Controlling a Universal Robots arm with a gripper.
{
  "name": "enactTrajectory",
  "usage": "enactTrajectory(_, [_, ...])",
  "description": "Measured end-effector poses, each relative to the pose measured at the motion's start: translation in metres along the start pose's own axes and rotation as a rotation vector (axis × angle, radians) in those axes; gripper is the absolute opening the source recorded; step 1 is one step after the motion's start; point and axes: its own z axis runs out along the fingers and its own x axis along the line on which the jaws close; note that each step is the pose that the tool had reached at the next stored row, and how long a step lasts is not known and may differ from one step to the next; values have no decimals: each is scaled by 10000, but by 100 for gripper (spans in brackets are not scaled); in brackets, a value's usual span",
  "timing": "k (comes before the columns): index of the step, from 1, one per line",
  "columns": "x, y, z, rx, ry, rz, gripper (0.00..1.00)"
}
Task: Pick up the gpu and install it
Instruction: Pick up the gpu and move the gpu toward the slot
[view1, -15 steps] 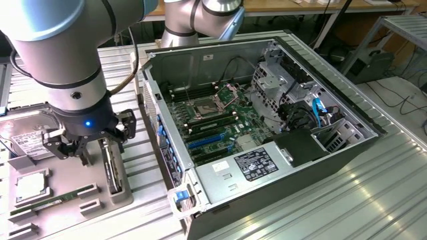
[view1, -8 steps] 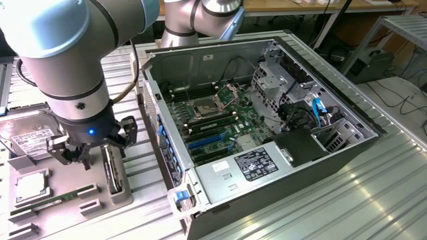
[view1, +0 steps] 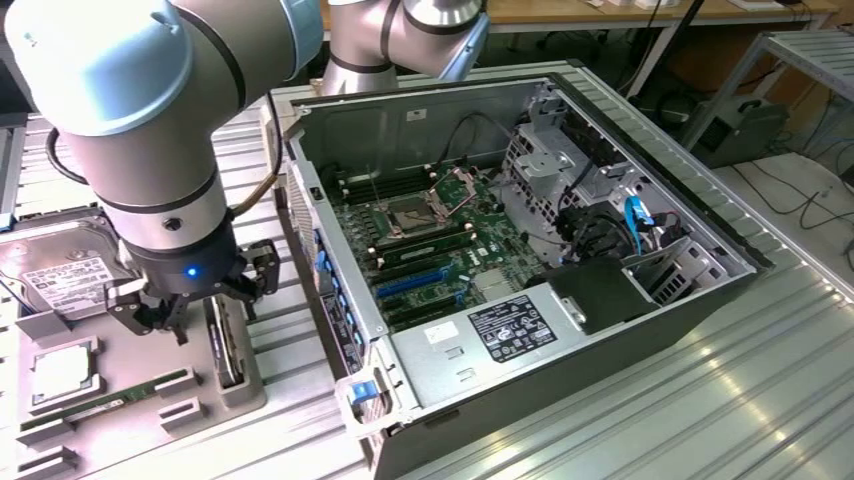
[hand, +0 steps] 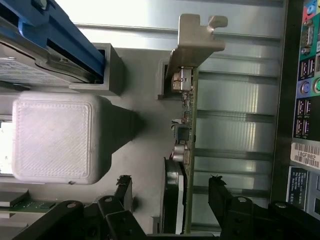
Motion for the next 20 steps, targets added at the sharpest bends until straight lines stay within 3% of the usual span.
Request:
enactTrajectory(6, [0, 0, 0, 0, 0, 0, 72])
enactTrajectory(11, [0, 0, 0, -1, 0, 0, 46])
enactTrajectory(12, [0, 0, 0, -1, 0, 0, 46])
enactTrajectory(14, [0, 0, 1, -1, -1, 0, 33])
enactTrajectory(20, [0, 0, 0, 0, 0, 0, 33])
